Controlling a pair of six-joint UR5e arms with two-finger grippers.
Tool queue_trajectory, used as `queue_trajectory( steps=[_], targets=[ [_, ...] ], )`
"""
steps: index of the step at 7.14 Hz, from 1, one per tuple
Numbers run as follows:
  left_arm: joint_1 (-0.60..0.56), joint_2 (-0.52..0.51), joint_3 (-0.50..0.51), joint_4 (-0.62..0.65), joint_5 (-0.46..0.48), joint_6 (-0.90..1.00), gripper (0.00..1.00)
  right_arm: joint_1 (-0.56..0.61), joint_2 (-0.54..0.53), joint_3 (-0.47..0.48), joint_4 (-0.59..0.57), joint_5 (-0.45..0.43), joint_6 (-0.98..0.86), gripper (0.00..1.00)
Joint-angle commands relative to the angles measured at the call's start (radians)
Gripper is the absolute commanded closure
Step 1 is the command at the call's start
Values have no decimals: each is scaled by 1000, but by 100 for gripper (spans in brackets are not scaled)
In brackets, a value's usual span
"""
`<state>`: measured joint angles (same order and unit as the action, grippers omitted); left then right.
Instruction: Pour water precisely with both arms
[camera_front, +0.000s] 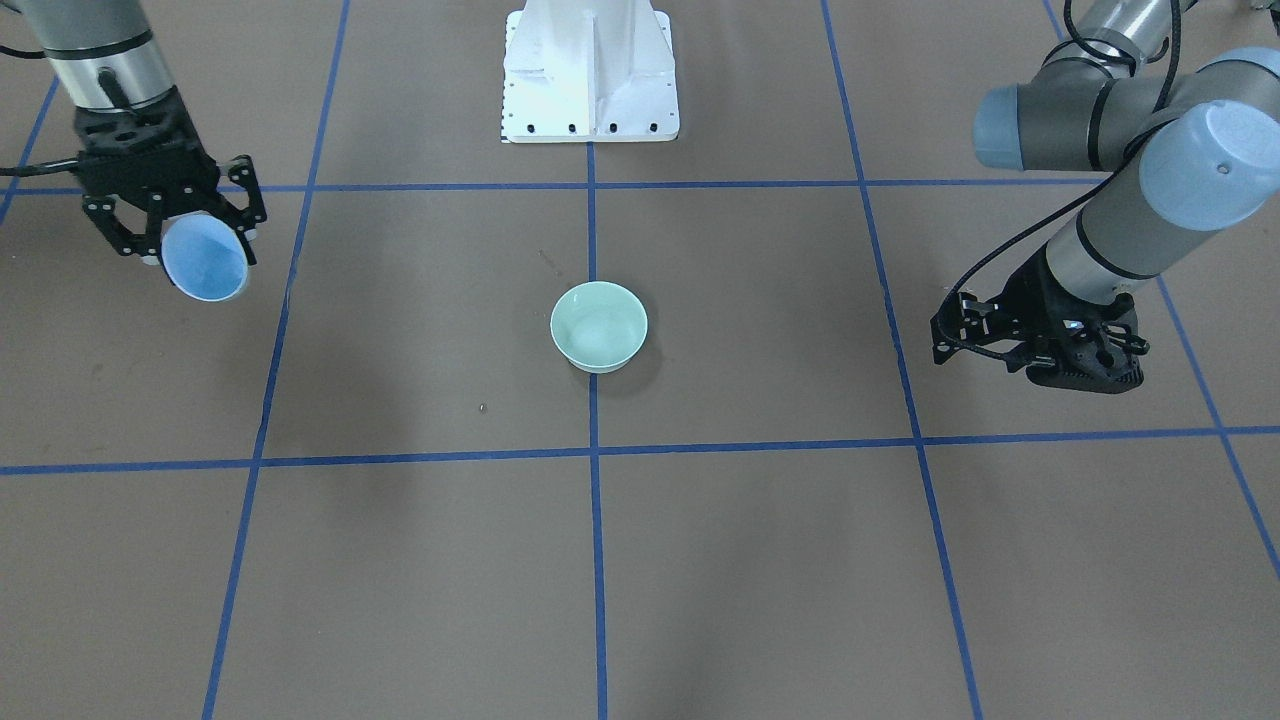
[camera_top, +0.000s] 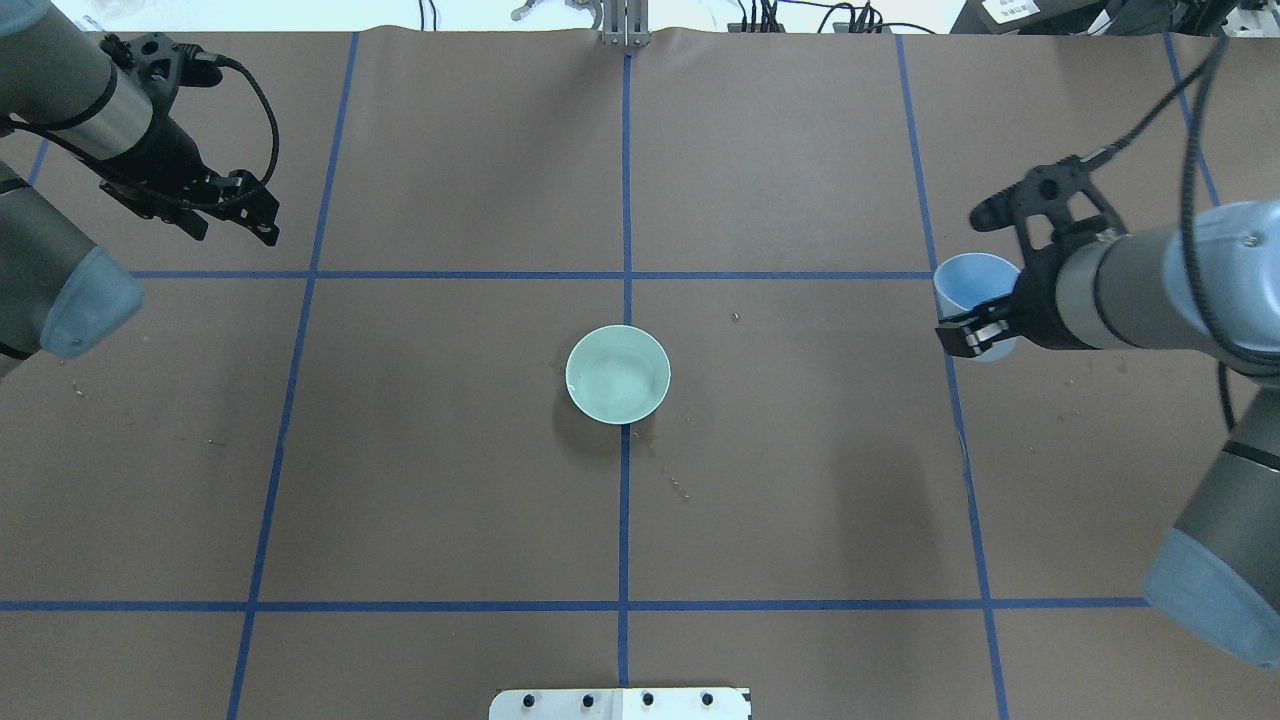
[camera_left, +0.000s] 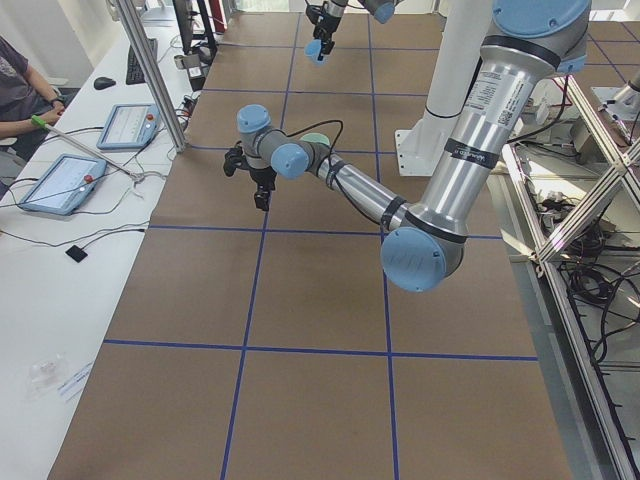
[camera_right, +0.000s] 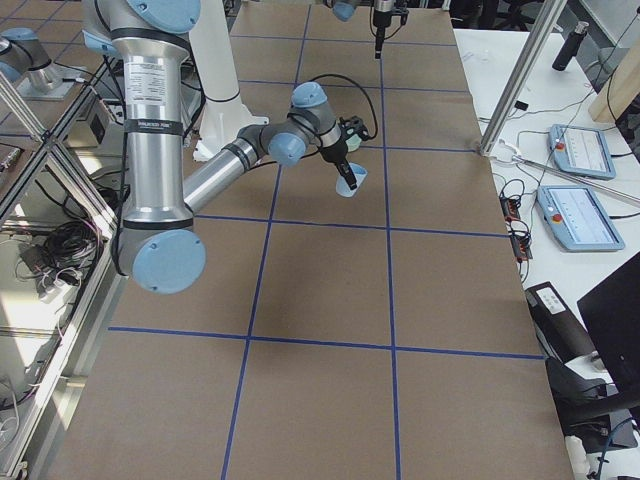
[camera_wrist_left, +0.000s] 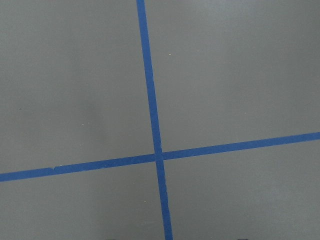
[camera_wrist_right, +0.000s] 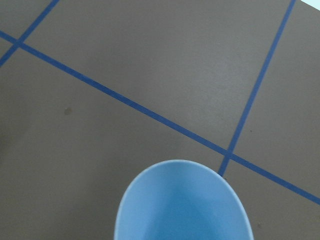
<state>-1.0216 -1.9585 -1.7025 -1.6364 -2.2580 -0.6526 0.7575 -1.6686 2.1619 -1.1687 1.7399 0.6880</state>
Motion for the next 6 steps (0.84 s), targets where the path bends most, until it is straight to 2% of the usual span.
queue_trajectory(
  steps=[1,2,4,5,6],
  targets=[
    [0,0,-8,1,0,-2,15,29,-195,-275,653,-2,185,100],
    [2,0,-9,3,0,-2,15,42,-194,-425,870,-3,221,100],
    [0,9,-38,9,2,-4,14,52,-160,-448,897,-86,216,100],
    [0,9,-45,10,2,-4,14,54,-152,-454,897,-98,213,100],
    [0,9,-45,10,2,-4,14,52,-149,-502,909,-158,211,100]
  ],
)
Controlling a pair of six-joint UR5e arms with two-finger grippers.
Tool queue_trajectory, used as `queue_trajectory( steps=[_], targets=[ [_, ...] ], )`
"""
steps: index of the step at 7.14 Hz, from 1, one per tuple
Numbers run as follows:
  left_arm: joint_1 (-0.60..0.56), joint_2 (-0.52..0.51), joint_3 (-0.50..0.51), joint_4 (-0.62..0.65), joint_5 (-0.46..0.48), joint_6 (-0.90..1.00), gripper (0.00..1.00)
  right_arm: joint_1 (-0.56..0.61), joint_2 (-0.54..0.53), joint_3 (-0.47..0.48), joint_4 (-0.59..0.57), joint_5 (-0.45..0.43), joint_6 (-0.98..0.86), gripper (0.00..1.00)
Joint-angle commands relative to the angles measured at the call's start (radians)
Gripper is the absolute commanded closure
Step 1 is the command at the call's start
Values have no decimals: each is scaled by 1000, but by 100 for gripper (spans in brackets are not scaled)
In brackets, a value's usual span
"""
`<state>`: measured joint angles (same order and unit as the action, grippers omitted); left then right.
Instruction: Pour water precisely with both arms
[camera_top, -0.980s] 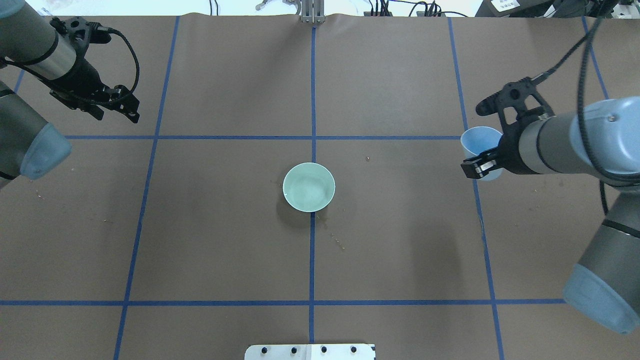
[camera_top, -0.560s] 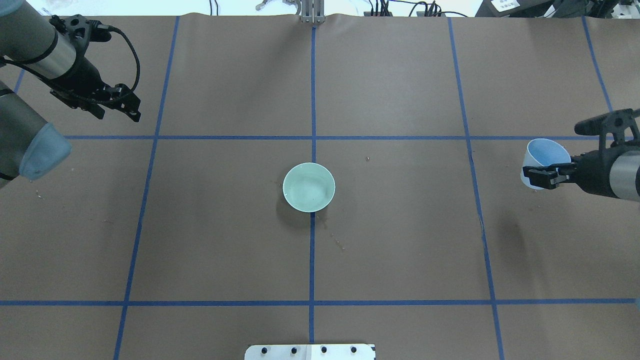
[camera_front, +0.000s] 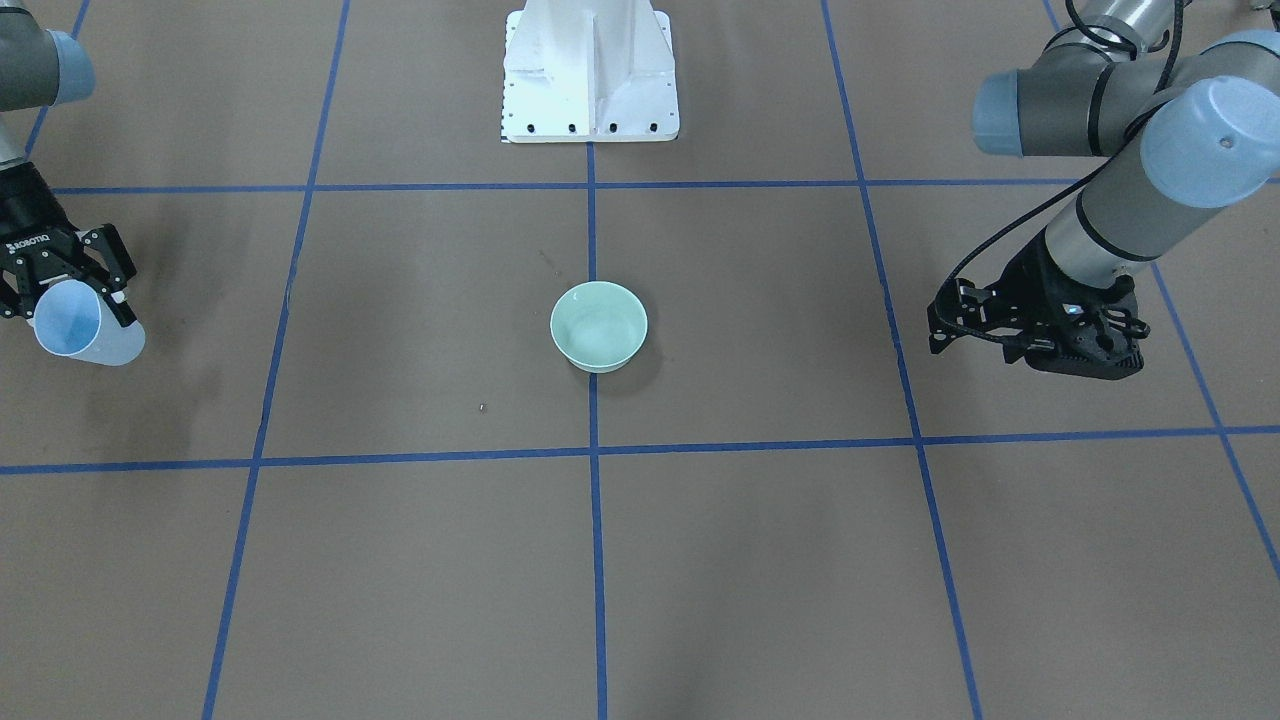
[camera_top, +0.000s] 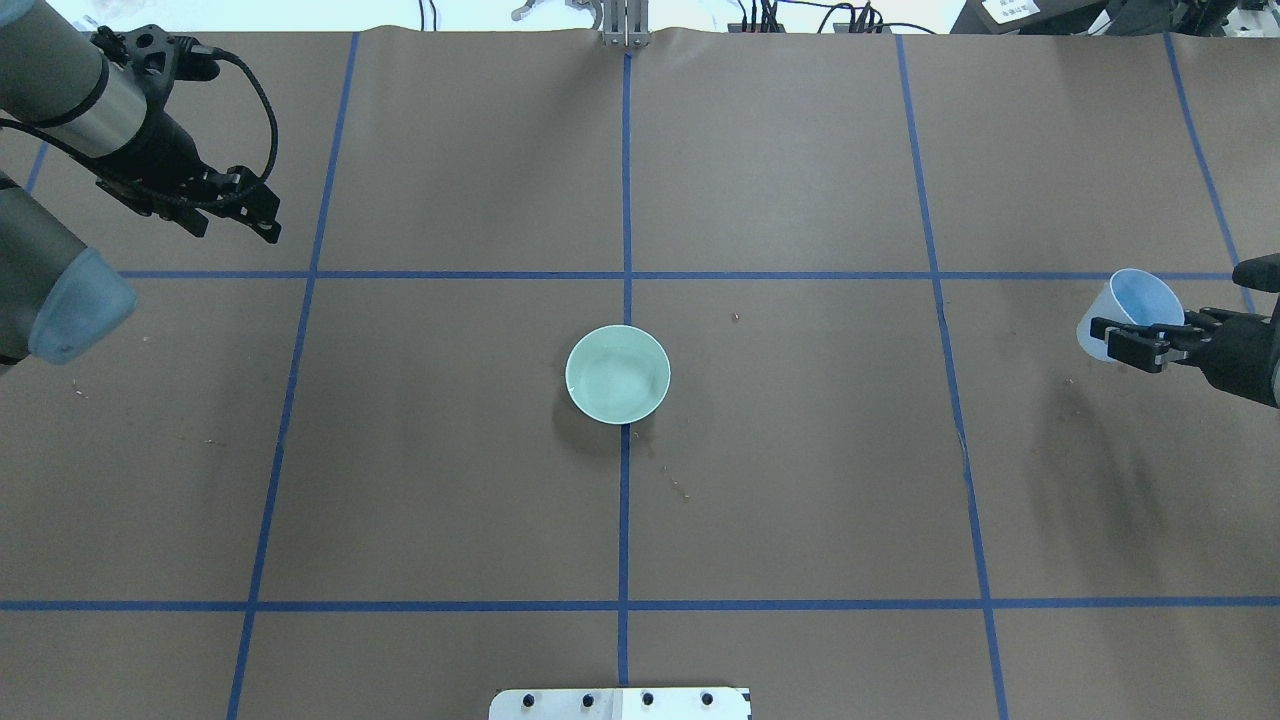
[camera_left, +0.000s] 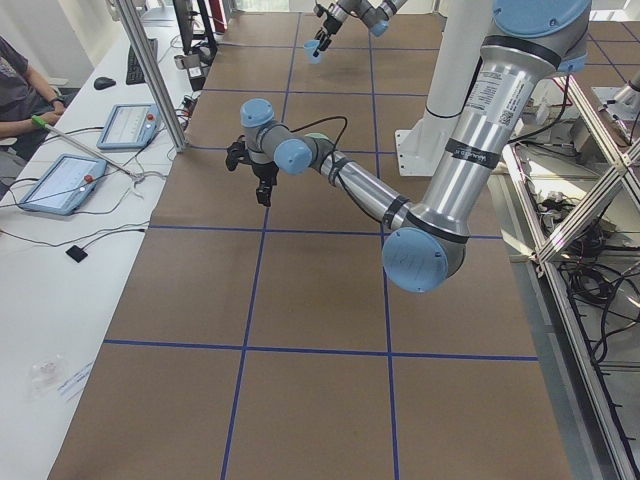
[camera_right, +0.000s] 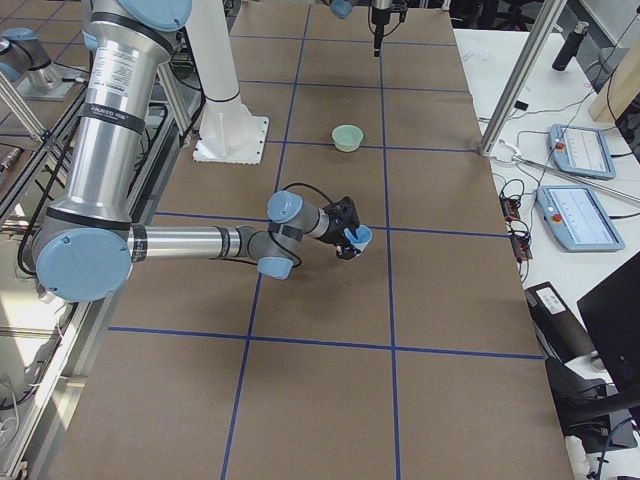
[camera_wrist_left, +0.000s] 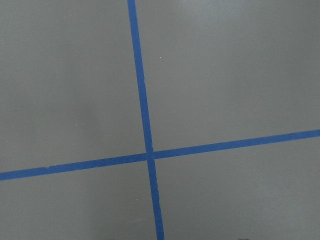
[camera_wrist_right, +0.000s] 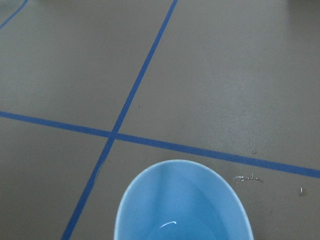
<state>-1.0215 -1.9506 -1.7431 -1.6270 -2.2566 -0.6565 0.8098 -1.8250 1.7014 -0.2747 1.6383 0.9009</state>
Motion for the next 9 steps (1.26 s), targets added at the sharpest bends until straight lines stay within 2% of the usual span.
queue_trajectory(
  steps=[1,3,4,7,8,9],
  targets=[
    [0,1,-4,3,0,0,14,-1,13,-75,55,-60,4,100],
    [0,1,-9,3,0,0,14,-1,16,-162,141,-64,12,100],
    [0,1,-10,3,0,0,14,-6,16,-169,149,-61,10,99],
    [0,1,-10,3,2,0,14,-40,68,-219,158,-64,7,83],
    [0,2,-10,3,2,0,14,-41,69,-221,158,-66,-2,82],
    [0,2,-10,3,2,0,14,-52,67,-223,158,-70,-7,76]
  ],
)
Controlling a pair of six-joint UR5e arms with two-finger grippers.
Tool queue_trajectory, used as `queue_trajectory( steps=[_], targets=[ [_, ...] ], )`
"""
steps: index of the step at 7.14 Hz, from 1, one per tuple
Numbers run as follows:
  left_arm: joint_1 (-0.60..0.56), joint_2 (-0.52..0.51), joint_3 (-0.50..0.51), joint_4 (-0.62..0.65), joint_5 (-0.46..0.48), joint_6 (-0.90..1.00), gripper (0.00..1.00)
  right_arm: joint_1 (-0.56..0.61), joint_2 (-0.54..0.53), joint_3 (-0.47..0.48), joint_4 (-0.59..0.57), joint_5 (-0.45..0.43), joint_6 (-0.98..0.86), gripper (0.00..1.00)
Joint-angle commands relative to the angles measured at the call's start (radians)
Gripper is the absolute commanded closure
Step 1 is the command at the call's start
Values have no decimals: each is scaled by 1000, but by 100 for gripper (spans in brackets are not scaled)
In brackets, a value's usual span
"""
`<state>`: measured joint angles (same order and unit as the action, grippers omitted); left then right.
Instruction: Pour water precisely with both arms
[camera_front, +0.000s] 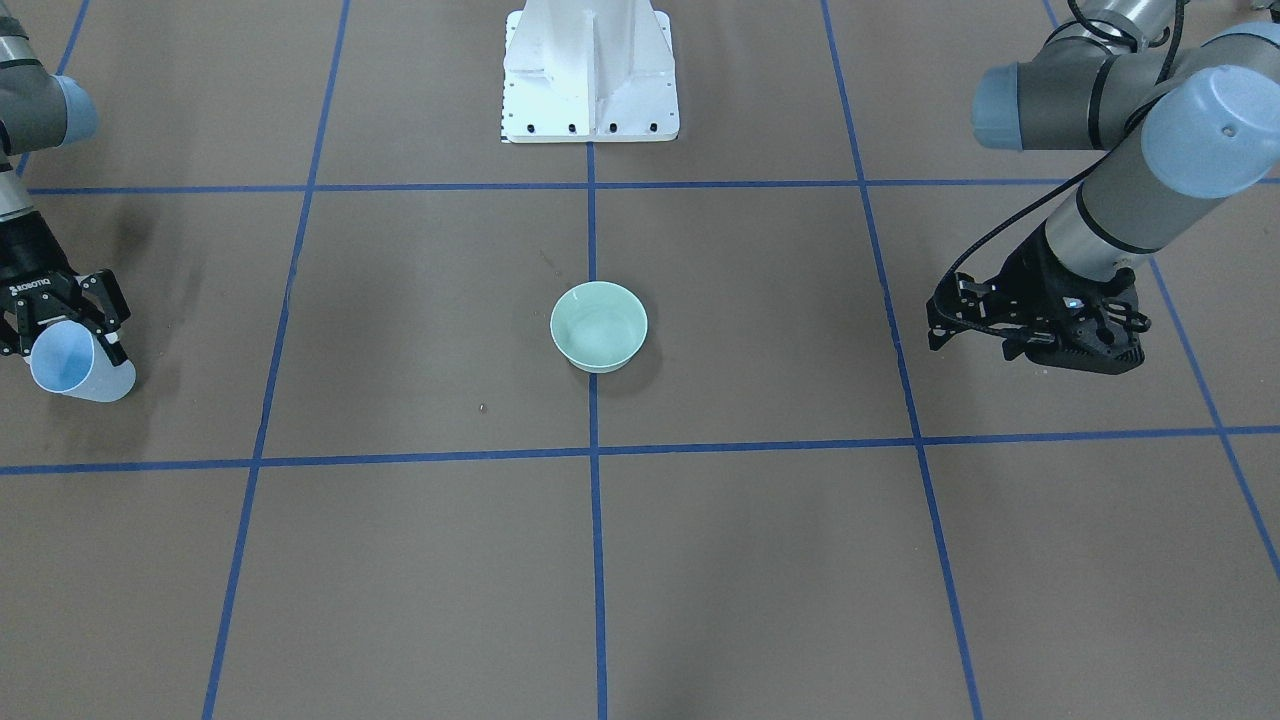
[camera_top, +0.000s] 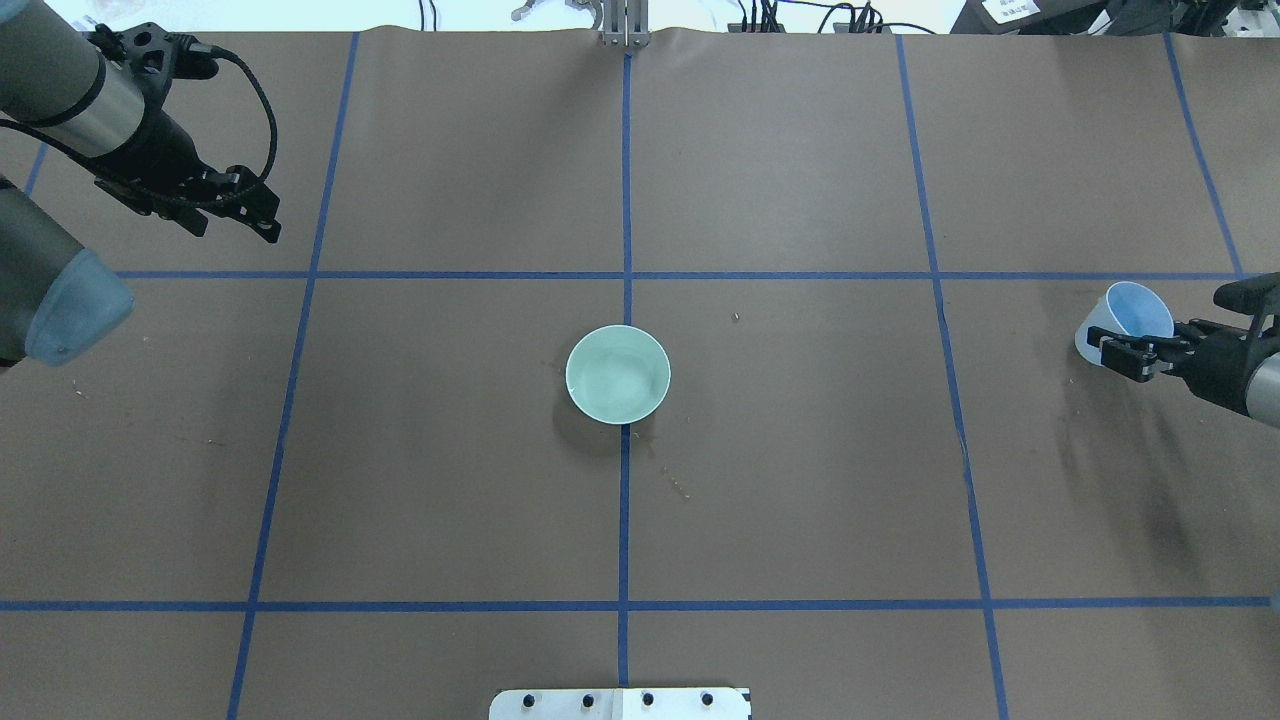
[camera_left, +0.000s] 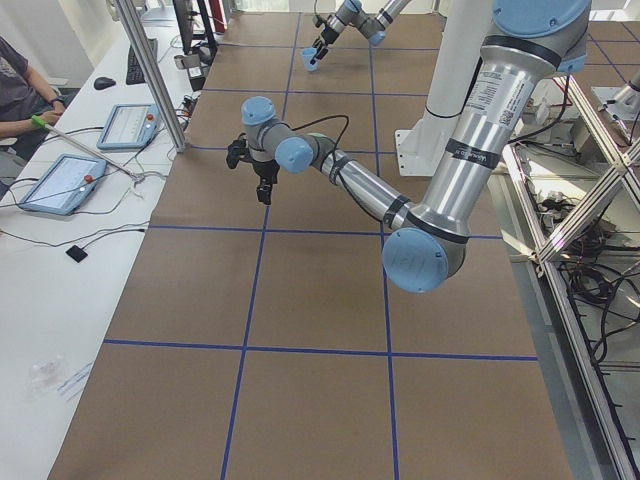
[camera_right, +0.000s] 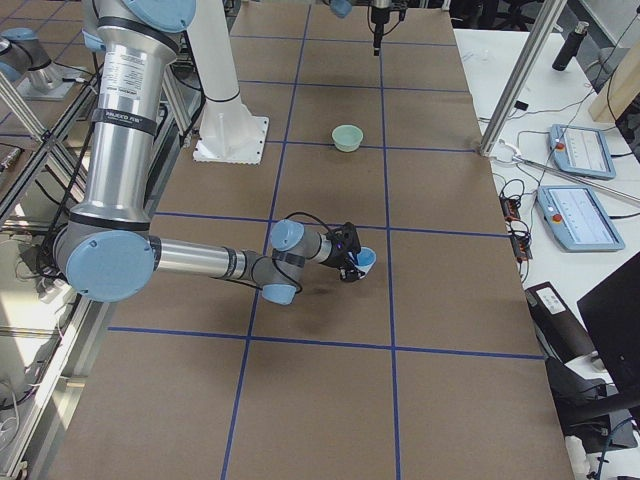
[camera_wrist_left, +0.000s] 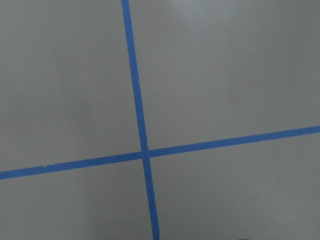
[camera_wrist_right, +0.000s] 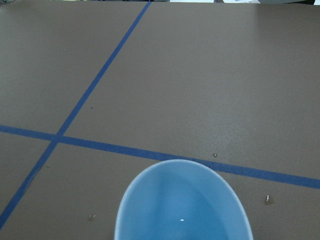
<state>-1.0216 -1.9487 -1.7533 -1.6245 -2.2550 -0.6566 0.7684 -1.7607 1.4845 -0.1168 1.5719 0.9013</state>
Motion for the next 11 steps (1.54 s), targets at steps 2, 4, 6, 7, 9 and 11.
queue_trajectory(
  steps=[2,4,6,7,9,11],
  targets=[
    [-2,1,0,0,0,2,14,-14,3,-9,0,-9,-36,60],
    [-2,1,0,2,0,2,14,-14,3,-15,0,-6,-36,38],
    [-2,-1,0,2,0,2,14,-14,0,-13,3,3,-29,1],
    [-2,1,0,2,0,2,14,-14,-8,-16,17,7,-27,1],
    [-2,1,0,2,0,2,14,-12,-26,-12,28,22,-27,1],
    [-2,1,-2,2,0,2,14,-11,-127,-7,147,55,-25,1]
  ],
)
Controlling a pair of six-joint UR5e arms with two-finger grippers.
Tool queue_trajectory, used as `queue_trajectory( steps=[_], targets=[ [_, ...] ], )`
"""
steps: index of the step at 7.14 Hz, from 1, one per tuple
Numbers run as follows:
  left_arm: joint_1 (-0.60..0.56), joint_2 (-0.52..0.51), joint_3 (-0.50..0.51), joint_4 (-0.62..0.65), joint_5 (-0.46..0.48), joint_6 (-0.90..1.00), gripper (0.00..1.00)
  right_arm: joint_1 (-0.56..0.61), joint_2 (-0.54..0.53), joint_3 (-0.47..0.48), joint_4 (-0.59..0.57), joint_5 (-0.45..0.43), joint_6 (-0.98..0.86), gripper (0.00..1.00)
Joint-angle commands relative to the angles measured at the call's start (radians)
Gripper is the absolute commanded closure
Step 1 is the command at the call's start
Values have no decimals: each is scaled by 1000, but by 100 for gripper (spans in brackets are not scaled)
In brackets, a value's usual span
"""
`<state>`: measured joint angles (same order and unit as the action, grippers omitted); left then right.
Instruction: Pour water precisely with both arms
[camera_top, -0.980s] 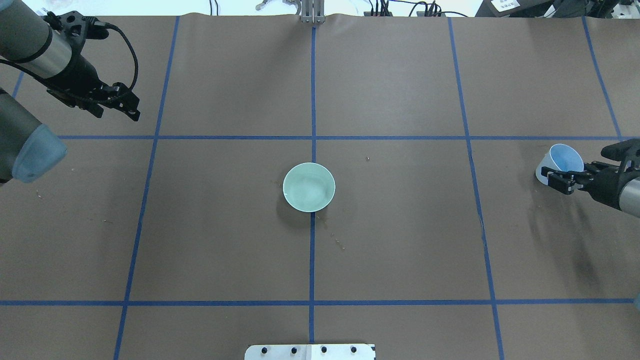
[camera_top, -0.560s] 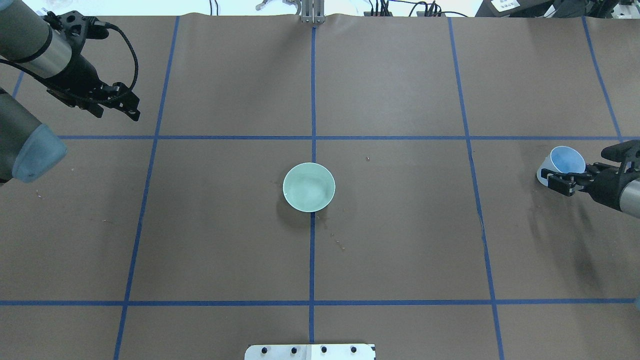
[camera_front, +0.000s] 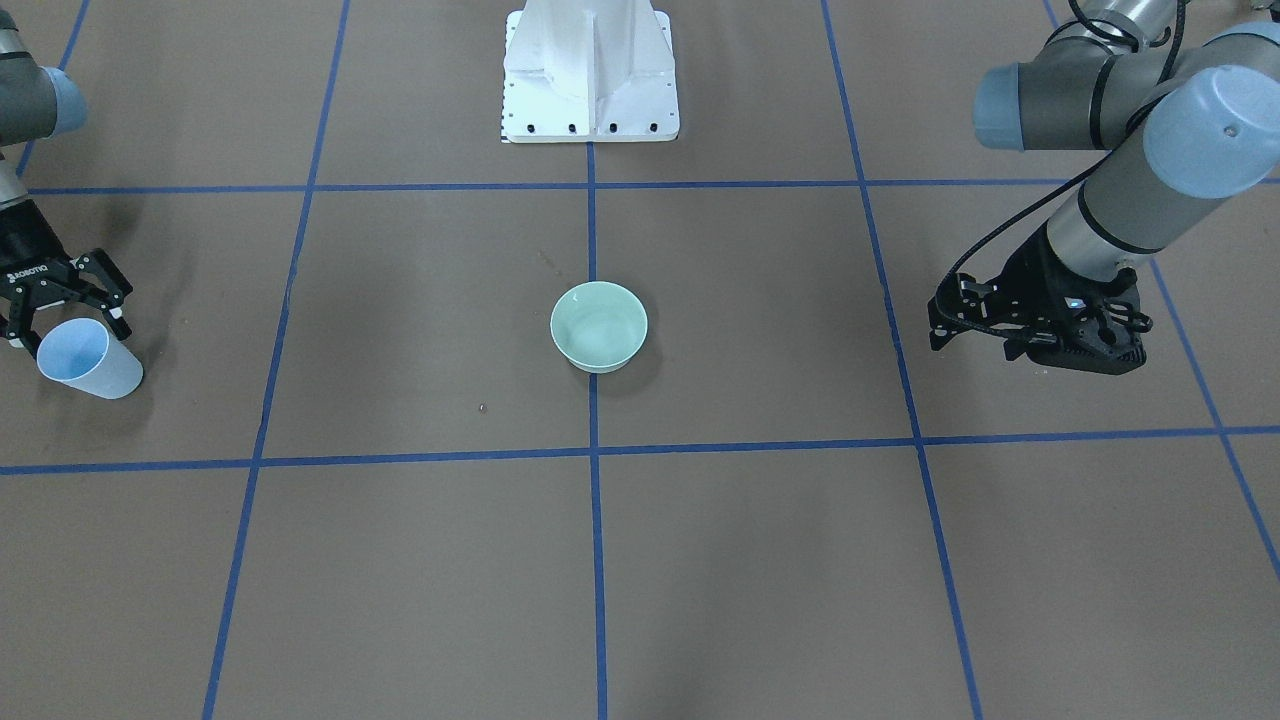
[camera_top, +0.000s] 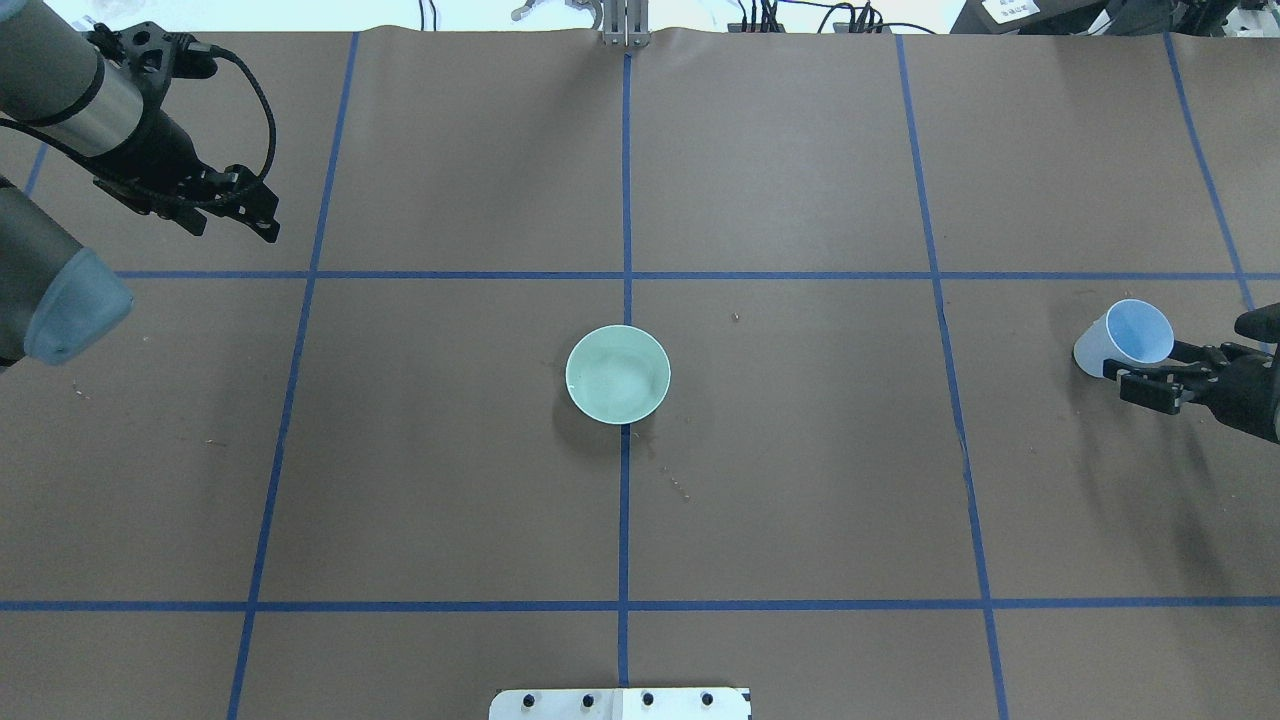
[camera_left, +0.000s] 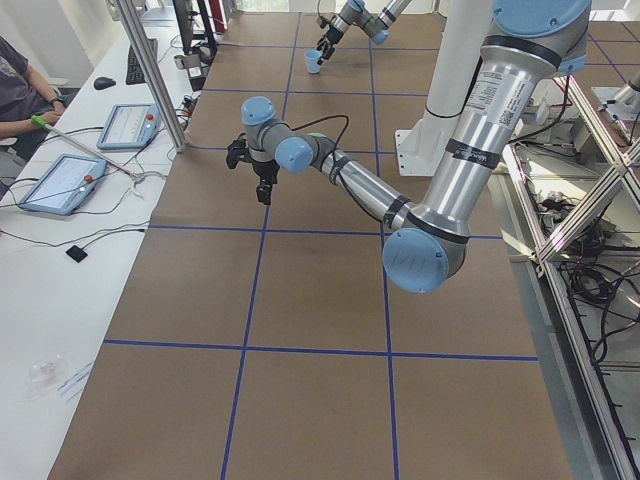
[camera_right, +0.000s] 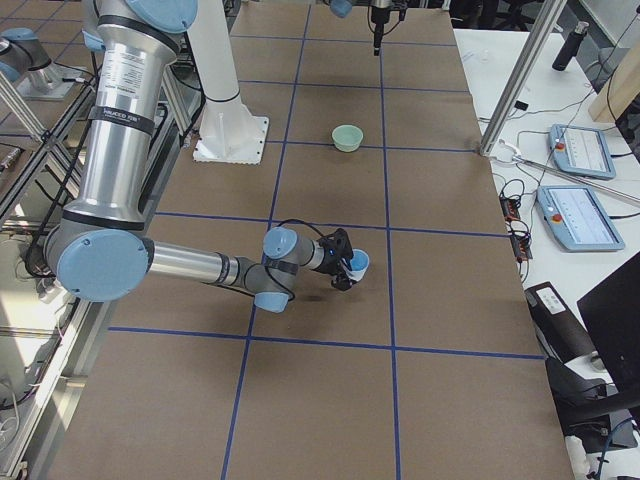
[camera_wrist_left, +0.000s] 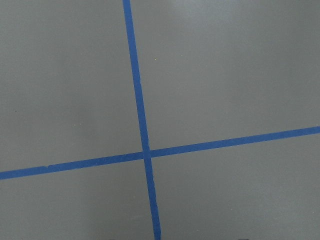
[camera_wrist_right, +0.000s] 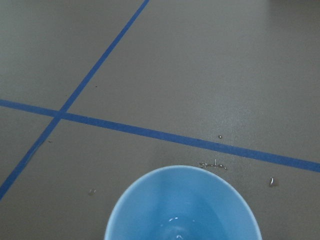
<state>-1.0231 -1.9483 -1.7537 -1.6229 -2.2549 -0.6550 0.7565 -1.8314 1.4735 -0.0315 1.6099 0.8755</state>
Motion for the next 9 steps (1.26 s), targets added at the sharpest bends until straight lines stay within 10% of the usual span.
queue_trajectory(
  steps=[1,4,7,9],
  targets=[
    [0,0,-1,0,0,0,14,3,-75,5,76,28,5,1],
    [-2,2,-18,2,0,-2,14,42,-136,37,84,144,-1,1],
    [-52,77,-30,0,2,76,4,374,-103,-46,44,394,-55,1],
    [-91,120,-24,3,9,150,1,632,30,-64,-270,629,-332,1]
  ],
)
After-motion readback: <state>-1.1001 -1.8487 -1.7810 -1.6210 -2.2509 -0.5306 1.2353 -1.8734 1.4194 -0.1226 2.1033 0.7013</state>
